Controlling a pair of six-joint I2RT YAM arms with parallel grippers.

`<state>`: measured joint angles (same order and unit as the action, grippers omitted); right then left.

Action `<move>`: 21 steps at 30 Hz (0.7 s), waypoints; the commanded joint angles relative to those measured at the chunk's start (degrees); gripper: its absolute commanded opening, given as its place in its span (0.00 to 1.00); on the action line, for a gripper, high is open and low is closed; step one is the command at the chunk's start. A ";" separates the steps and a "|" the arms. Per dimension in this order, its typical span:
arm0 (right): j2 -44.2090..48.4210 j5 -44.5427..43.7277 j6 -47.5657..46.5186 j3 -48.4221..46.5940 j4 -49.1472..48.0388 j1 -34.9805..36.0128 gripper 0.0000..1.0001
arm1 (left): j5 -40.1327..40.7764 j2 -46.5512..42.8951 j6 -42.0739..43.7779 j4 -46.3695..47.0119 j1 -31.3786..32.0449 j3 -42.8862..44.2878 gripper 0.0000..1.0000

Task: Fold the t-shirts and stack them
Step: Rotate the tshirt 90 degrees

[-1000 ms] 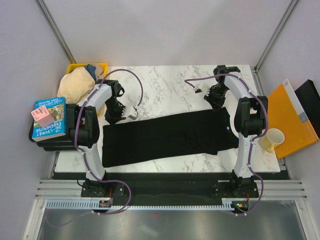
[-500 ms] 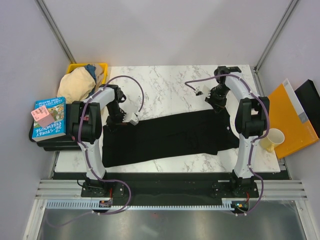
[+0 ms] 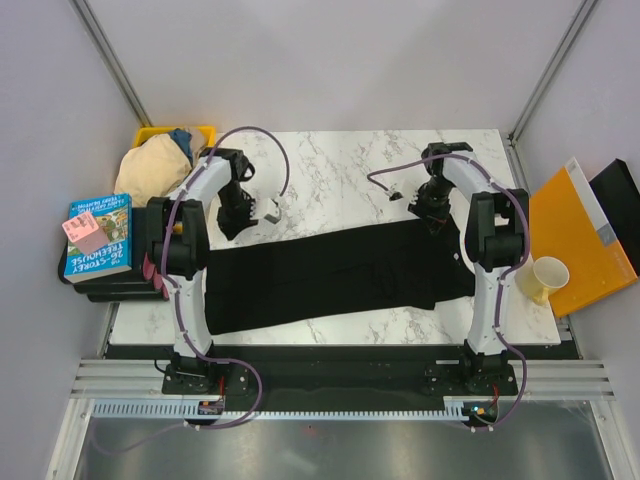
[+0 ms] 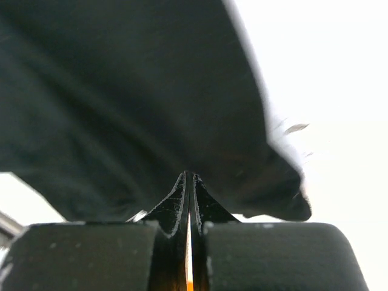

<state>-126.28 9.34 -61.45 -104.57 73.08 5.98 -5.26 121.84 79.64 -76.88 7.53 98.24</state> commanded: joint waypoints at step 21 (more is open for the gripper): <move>-21.46 -16.55 10.91 -24.01 -60.54 4.74 0.00 | -4.32 -2.40 -6.33 3.75 2.75 7.94 0.22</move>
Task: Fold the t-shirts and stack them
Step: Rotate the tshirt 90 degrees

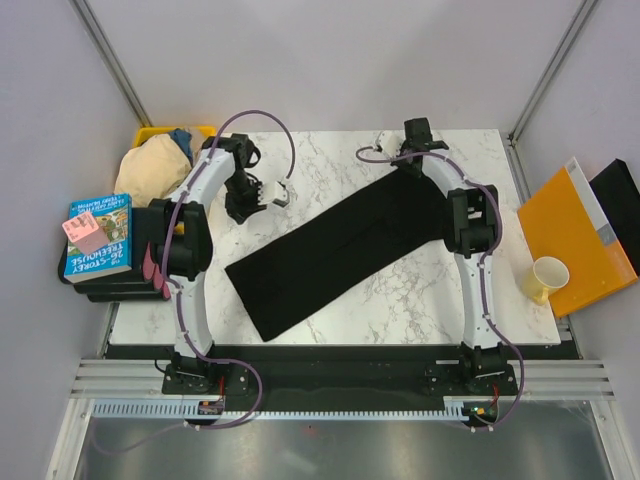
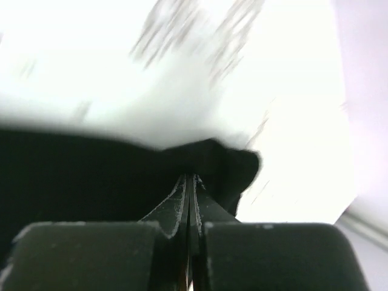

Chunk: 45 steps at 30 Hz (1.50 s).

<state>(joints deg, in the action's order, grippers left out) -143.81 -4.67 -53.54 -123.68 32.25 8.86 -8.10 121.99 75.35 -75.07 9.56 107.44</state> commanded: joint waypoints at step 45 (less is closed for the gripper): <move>-3.66 2.41 10.74 -2.96 7.66 2.21 0.00 | -1.31 -5.10 0.32 6.34 1.78 -5.92 0.15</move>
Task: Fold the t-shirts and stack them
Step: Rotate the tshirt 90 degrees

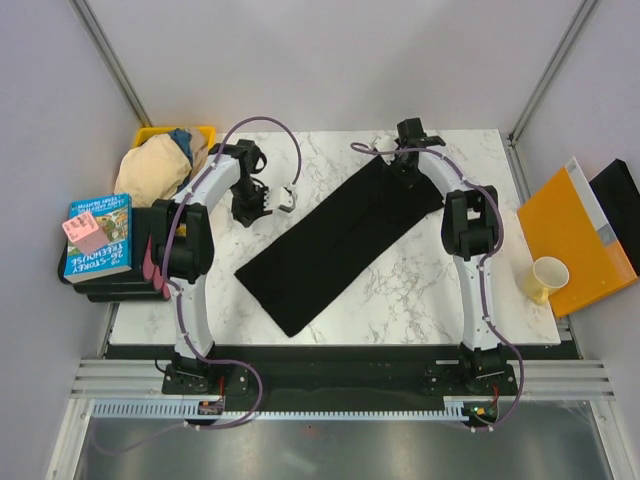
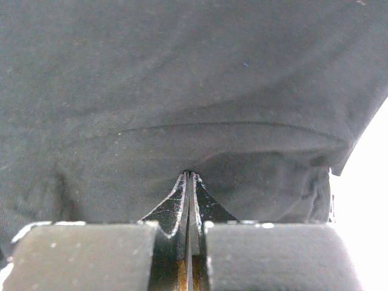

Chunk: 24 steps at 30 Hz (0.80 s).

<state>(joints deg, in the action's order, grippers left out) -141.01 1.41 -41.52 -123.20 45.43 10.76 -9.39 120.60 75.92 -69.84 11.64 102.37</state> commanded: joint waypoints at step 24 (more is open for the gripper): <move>15.59 -1.54 7.68 12.38 -30.27 4.09 0.00 | -6.16 -5.63 -13.58 20.08 -6.36 -5.77 0.08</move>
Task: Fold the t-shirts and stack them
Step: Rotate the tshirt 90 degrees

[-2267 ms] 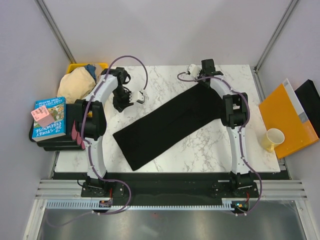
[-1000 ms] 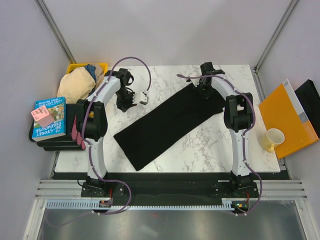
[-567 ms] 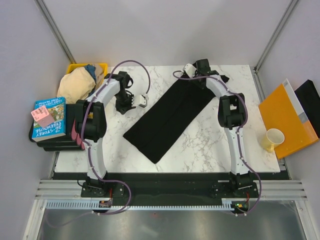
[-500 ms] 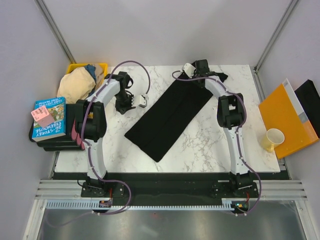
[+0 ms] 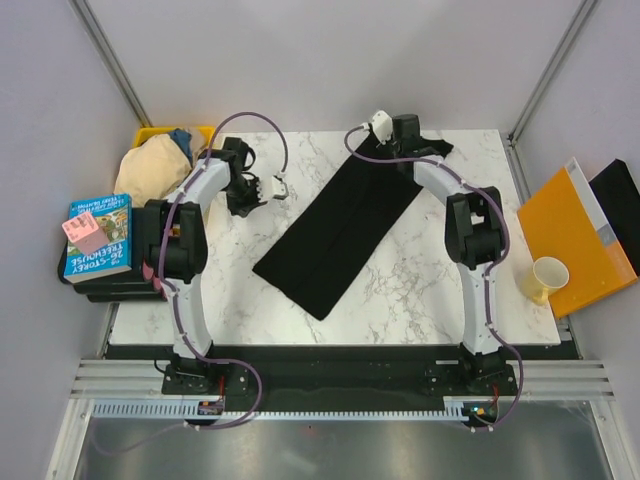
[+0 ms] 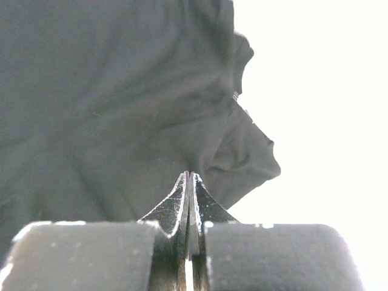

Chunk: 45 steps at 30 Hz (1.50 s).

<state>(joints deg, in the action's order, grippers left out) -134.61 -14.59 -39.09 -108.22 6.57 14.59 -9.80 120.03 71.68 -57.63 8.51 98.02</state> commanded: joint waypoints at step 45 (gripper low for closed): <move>15.51 30.50 -13.20 18.39 53.80 24.70 0.00 | -8.65 -17.02 -18.33 24.49 -10.89 -10.39 0.02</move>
<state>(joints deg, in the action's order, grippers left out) -123.09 17.43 -49.67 -94.41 49.63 39.27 -15.79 102.37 50.78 -34.85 -2.70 84.47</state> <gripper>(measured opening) 0.004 0.025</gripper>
